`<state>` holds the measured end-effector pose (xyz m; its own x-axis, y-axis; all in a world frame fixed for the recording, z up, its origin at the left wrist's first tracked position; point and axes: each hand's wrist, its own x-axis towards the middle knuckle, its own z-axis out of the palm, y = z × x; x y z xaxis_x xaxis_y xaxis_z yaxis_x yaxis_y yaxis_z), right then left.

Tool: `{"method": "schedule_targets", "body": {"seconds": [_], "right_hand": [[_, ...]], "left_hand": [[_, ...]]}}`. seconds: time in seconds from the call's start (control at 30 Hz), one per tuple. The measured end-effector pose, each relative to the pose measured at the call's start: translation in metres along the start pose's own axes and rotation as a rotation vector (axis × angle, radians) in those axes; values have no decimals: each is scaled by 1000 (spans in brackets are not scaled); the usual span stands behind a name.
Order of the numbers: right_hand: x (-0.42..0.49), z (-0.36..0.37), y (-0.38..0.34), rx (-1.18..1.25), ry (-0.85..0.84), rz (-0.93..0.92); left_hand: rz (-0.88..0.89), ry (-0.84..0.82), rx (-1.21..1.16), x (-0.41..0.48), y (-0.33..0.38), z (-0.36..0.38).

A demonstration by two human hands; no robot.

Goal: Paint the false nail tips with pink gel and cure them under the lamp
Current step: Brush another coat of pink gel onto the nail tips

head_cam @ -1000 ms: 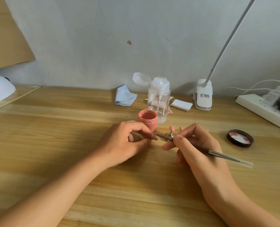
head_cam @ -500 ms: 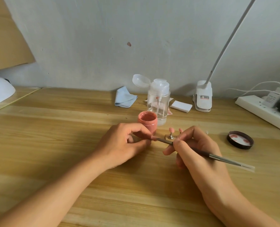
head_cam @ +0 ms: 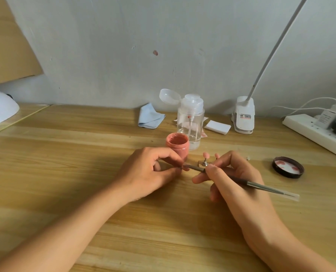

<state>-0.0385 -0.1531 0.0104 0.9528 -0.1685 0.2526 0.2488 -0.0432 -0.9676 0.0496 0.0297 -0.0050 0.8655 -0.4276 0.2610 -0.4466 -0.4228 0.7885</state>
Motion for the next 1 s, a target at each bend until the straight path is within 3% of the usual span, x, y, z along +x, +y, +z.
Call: {"method": "schedule_targets", "body": {"seconds": [0.7,0.9,1.0], "right_hand": [[0,-2,-1,34,107,-2],[0,0,-1,-6,22,28],[0,-2,-1,10,56,20]], "left_hand": [[16,39,13,-1,4,1],[9,40,-16,0,5,0],[9,42,-20,0,6,0]]}}
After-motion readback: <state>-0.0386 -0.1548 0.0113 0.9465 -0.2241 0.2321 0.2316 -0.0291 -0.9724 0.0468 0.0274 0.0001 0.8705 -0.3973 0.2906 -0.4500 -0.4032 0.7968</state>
